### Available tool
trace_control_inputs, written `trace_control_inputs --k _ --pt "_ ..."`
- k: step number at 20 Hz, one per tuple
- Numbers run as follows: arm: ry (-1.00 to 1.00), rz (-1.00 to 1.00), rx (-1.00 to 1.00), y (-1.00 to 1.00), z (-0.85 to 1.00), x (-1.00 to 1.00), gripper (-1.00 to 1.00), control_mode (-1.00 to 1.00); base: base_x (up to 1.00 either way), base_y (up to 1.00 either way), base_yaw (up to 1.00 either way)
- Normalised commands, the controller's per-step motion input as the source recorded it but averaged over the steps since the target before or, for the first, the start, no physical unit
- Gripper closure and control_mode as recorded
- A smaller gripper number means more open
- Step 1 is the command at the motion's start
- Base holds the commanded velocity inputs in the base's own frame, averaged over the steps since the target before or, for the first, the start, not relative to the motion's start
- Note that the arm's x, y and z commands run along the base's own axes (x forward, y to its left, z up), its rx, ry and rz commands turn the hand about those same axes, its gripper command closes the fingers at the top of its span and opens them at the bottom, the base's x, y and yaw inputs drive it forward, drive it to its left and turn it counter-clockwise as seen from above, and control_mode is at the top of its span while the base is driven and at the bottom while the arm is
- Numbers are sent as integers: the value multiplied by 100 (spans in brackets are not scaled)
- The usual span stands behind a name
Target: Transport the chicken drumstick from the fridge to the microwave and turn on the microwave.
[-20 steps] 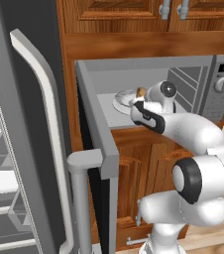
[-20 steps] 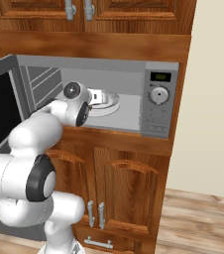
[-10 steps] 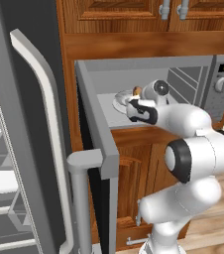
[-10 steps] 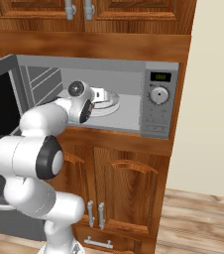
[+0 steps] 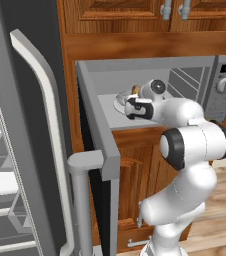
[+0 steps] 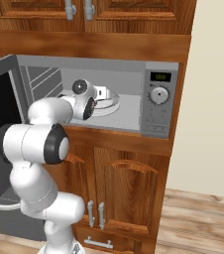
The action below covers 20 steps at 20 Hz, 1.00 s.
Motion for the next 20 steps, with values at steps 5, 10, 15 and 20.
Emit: trace_control_inputs --k 5,10,15,20 --pt "0 -1 0 0 -7 34 100 -100 0 0 0" --pt "0 -1 0 0 -10 29 100 -100 0 0 0" --pt "0 0 0 2 -12 23 100 -100 0 0 0" --pt "0 0 0 1 -14 20 100 -100 0 0 0"
